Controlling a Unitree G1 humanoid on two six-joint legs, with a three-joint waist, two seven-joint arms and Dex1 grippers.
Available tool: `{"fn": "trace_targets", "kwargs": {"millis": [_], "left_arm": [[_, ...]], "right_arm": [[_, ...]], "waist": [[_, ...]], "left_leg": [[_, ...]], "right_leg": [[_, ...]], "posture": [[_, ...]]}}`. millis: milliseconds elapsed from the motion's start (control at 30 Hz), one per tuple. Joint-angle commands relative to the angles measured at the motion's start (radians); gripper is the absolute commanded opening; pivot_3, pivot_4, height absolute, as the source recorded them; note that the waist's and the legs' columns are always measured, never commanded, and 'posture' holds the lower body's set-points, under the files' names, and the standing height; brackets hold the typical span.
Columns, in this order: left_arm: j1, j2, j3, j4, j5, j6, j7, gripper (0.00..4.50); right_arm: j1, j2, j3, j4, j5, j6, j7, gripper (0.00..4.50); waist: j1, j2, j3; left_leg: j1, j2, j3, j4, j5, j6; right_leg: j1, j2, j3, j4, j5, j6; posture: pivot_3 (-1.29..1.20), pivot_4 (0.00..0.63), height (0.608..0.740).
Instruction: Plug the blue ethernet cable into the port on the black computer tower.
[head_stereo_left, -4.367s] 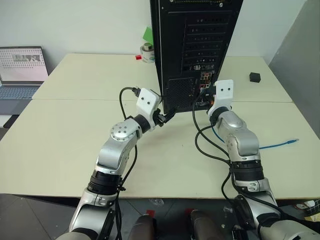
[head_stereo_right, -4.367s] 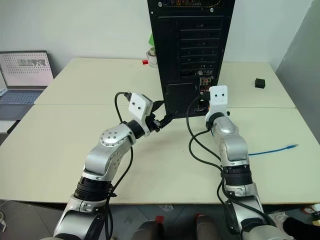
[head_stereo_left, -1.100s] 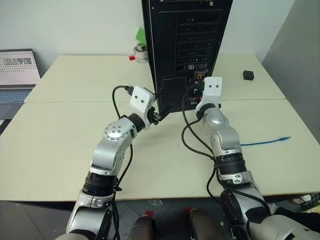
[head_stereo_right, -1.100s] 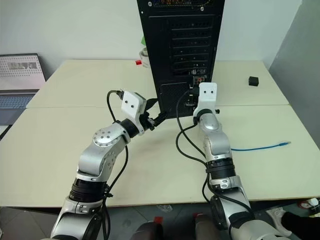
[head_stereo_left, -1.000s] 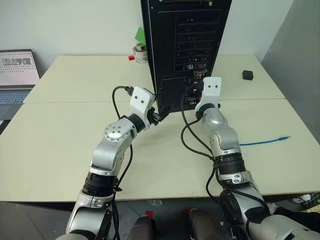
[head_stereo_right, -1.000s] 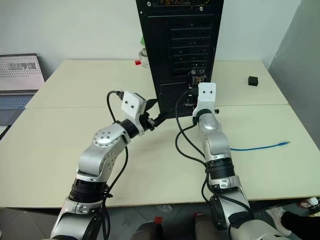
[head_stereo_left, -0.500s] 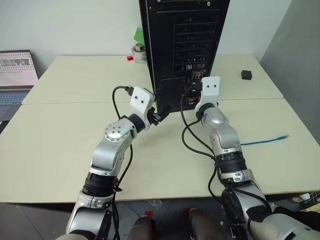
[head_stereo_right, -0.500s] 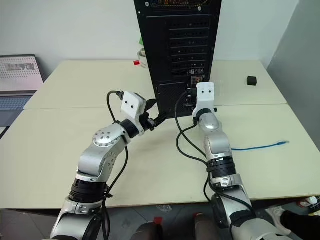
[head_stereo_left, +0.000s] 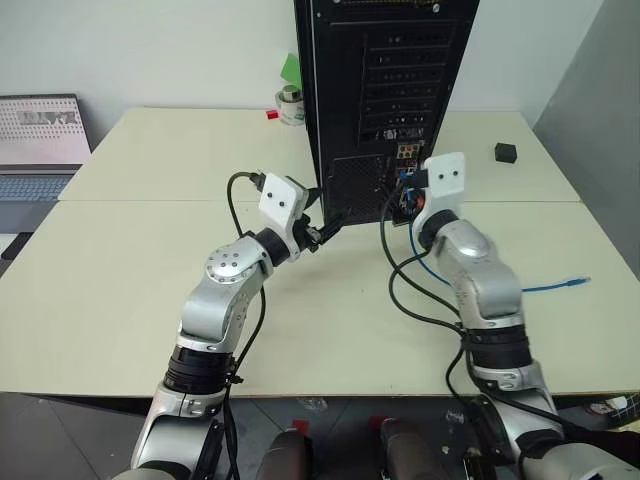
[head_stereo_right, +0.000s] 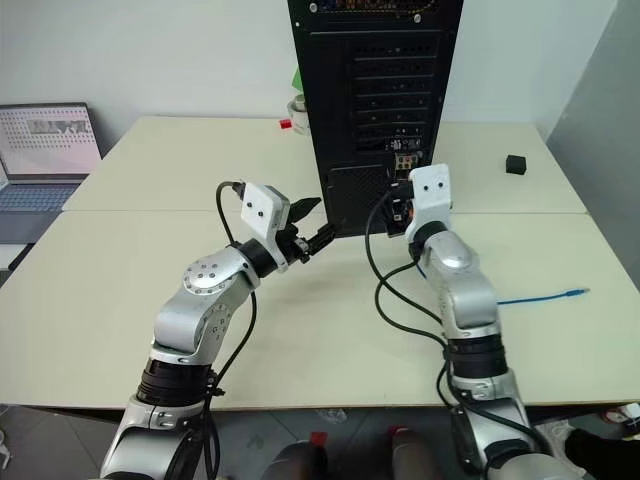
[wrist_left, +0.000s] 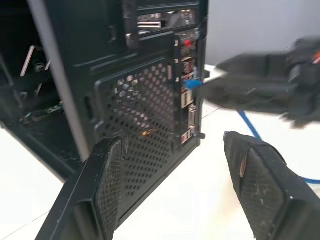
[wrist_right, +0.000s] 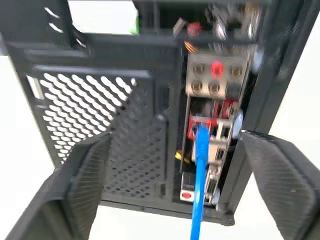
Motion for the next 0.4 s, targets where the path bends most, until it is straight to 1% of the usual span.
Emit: {"fn": "trace_targets", "kwargs": {"millis": [33, 133, 233, 300, 400], "left_arm": [[-0.009, 0.053, 0.027, -0.043, 0.008, 0.008, -0.019, 3.22], [0.000, 0.094, 0.034, -0.048, 0.004, 0.000, -0.053, 3.22], [0.011, 0.123, 0.041, -0.065, -0.007, -0.003, -0.081, 3.22], [0.024, 0.148, 0.045, -0.084, -0.016, 0.005, -0.106, 3.22], [0.046, 0.170, 0.052, -0.102, -0.031, 0.004, -0.138, 3.22]], "right_arm": [[0.066, -0.159, -0.027, -0.150, 0.111, 0.001, 0.234, 4.44], [0.115, -0.274, -0.050, -0.156, 0.140, -0.042, 0.353, 4.44], [0.135, -0.347, -0.091, -0.131, 0.185, -0.070, 0.429, 4.44], [0.136, -0.390, -0.123, -0.090, 0.199, -0.093, 0.472, 4.44], [0.132, -0.423, -0.139, -0.043, 0.209, -0.122, 0.505, 4.44]], "waist": [[0.000, 0.000, 0.000], [0.003, 0.000, 0.000], [0.002, -0.001, 0.000], [0.002, -0.001, 0.000], [0.003, -0.001, 0.001]], "left_leg": [[0.000, 0.000, 0.000, 0.000, 0.000, 0.000], [0.000, 0.000, -0.001, 0.000, 0.000, 0.000], [0.001, 0.000, 0.000, 0.000, 0.000, 0.000], [0.001, 0.000, 0.000, 0.000, 0.000, 0.000], [0.001, 0.000, 0.000, 0.000, 0.000, 0.000]], "right_leg": [[0.000, 0.000, 0.000, 0.000, 0.000, 0.000], [0.001, 0.001, -0.001, -0.001, 0.000, 0.000], [0.002, 0.001, -0.001, -0.001, 0.000, 0.000], [0.002, 0.001, -0.001, -0.001, 0.000, 0.000], [0.002, 0.001, 0.000, -0.001, 0.000, 0.000]], "posture": [[0.00, 0.150, 0.740], [0.00, 0.150, 0.740], [0.00, 0.150, 0.740], [0.00, 0.150, 0.740], [0.00, 0.150, 0.740]]}}
